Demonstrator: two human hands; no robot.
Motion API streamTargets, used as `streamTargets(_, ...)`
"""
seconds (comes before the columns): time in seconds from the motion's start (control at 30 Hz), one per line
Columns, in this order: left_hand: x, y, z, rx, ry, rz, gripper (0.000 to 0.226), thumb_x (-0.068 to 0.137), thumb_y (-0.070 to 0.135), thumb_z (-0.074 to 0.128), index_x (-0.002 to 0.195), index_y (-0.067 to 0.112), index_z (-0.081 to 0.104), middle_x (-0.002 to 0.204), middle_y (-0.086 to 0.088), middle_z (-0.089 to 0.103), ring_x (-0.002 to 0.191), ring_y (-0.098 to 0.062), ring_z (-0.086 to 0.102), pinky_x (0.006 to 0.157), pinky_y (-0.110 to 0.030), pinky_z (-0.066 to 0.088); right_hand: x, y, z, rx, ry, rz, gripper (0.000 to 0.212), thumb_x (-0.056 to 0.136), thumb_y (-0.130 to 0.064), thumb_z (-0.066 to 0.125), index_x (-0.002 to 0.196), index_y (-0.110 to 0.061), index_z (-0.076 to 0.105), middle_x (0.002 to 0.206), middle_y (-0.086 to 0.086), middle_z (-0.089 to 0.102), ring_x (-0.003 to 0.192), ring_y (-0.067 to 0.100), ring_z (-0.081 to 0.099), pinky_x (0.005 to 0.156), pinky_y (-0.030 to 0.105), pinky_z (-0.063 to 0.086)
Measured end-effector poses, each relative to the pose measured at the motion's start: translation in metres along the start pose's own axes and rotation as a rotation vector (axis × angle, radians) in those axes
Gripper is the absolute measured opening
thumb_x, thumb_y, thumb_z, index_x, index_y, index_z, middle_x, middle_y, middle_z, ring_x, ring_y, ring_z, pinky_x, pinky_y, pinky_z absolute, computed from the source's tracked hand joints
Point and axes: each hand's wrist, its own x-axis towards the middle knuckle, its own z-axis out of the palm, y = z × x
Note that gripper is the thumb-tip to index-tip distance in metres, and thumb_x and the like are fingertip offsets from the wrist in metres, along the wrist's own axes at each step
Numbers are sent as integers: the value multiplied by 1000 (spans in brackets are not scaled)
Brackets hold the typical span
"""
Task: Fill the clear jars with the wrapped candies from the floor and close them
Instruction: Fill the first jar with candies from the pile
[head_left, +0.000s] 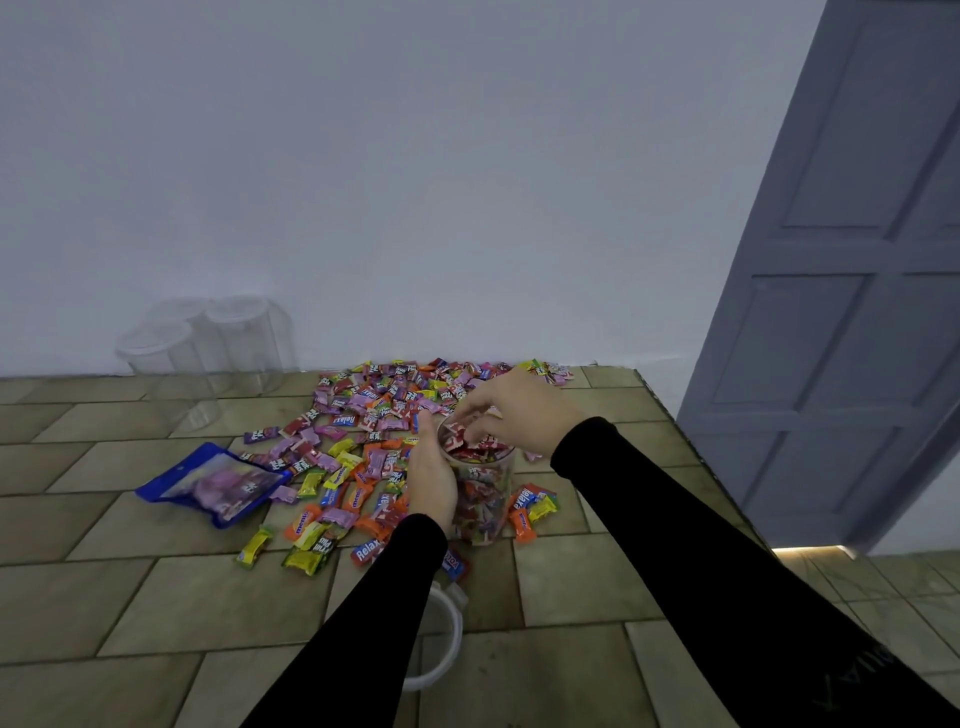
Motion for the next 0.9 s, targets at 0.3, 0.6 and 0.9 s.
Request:
streamTargets(0.3,-9,8,2,-108,-45,-14,77,81,82,33,107,21,73,109,-7,72,108,-24,66,103,-53,44,6,5,23,-52,-63,-78,17,87,-15,67,100,-13,77,107,-1,73,101,13,65,96,31,47)
streamTargets(0.6,-27,38,-8,38,50,178,48,104,44,27,111,20,68,113,4,69,108,-9,62,102,-35,46,-18,40,22,196,472,41,17,93,-22,61,100,-12,73,100,2,68,96,13,59,86,26,45)
streamTargets(0.9,-60,80,49,702,-51,843,16,93,12,54,103,13,68,103,5,53,99,-5,48,83,-10,33,-35,86,65,189,390,507,26,93,-15,52,116,-10,62,118,7,58,107,24,56,73,20,29)
